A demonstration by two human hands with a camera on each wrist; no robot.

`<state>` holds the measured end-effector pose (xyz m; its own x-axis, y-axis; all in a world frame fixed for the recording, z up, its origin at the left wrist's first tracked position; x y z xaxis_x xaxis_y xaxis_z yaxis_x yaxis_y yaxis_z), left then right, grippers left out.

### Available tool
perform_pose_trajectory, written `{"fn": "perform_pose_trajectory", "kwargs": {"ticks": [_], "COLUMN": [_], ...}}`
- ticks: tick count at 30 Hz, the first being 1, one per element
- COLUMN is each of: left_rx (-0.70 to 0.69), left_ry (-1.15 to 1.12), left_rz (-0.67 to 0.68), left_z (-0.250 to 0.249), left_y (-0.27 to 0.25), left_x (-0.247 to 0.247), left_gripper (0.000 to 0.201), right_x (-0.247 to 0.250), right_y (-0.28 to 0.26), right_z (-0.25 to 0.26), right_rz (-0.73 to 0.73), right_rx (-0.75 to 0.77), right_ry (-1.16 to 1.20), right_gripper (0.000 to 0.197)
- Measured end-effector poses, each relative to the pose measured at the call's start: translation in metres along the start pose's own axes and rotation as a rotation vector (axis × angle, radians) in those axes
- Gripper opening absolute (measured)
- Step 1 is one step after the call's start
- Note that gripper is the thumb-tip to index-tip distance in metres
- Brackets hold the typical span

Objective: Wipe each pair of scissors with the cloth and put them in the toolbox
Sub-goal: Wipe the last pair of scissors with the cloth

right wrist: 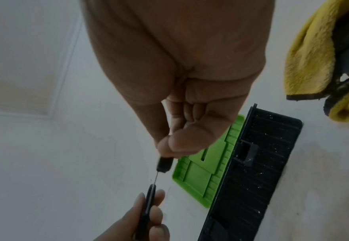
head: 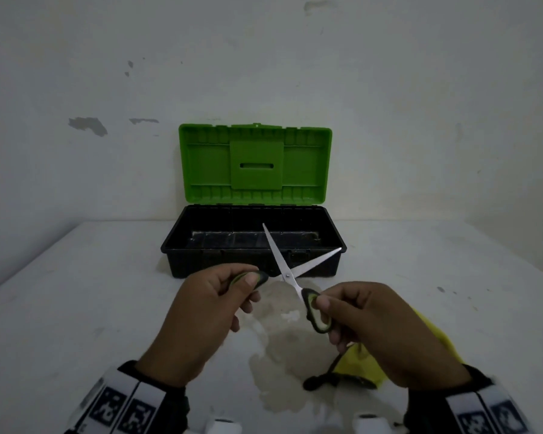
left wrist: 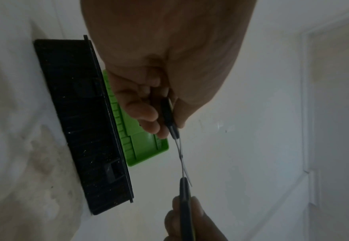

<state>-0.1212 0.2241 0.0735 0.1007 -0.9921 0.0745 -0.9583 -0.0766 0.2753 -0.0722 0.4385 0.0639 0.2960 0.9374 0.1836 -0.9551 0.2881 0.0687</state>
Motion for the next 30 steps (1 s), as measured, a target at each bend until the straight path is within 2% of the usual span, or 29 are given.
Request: {"fn": "perform_pose_trajectory", "kwargs": {"ticks": [2, 6, 11, 20, 23, 26, 28, 30], "left_rx": [0.024, 0.169, 0.275, 0.286, 0.285, 0.275, 0.207, 0.077], "left_ry": [-0.015, -0.116, -0.213, -0.323, -0.297, -0.216, -0.120, 0.052], "left_rz": [-0.042, -0.112, -0.146, -0.314, -0.298, -0.209, -0.171, -0.220], "left_z": [0.005, 0.020, 0.025, 0.029, 0.032, 0.028, 0.020, 0.016], "left_y": [0.000, 0.000, -0.006, -0.010, -0.010, 0.000, 0.015, 0.043], "left_x": [0.002, 0.005, -0.006, -0.020, -0.021, -0.016, -0.007, 0.015], "left_gripper": [0.017, 0.016, 0.014, 0.010, 0.008, 0.010, 0.019, 0.036], "right_x": [-0.001, -0.010, -0.029, -0.065, -0.069, -0.068, -0.061, -0.045], "right_y": [0.002, 0.003, 0.000, 0.000, 0.004, 0.015, 0.028, 0.048], "right_z": [-0.001, -0.007, -0.016, -0.006, -0.005, -0.002, 0.007, 0.021], "right_rz": [-0.011, -0.008, -0.004, -0.146, -0.140, -0.082, -0.056, -0.078], "right_rx": [-0.006, -0.016, -0.137, -0.091, -0.090, -0.089, -0.057, 0.003], "right_ry": [0.031, 0.051, 0.179, 0.361, 0.368, 0.301, 0.242, 0.181], "right_gripper": [0.020, 0.018, 0.013, 0.017, 0.017, 0.017, 0.016, 0.017]}}
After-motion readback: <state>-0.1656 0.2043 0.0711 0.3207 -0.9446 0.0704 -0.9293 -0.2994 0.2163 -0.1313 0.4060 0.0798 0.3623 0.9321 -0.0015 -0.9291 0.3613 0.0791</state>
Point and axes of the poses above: each hand's wrist, its own y-axis towards the middle knuckle, its own x-axis out of the back of the hand, z = x × y, the point moved 6 cm from there along y, towards the middle knuckle, and after that the axes turned 15 degrees about -z, right-handed, at the moved point
